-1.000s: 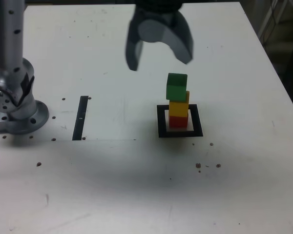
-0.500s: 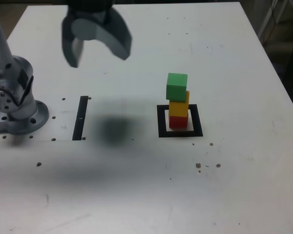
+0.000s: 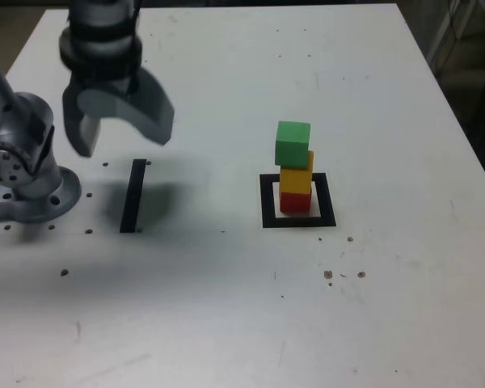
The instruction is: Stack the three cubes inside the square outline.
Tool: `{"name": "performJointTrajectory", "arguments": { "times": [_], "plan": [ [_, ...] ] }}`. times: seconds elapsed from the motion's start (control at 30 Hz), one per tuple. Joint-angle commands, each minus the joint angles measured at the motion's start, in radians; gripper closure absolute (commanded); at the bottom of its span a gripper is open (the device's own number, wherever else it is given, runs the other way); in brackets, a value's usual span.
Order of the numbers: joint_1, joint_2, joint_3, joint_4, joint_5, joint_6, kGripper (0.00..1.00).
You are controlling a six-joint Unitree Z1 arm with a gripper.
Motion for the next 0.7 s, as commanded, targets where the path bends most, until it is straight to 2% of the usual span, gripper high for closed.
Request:
{"name": "performJointTrajectory", "arguments": {
  "times": [0.0, 0.4, 0.67],
  "plan": [
    [0.001, -0.001, 0.034, -0.036, -0.008, -0.001, 0.0],
    [0.001, 0.044, 0.16, -0.213, -0.039, 0.006, 0.0],
    [0.001, 0.048, 0.18, -0.241, -0.047, 0.006, 0.0]
  ]
}}
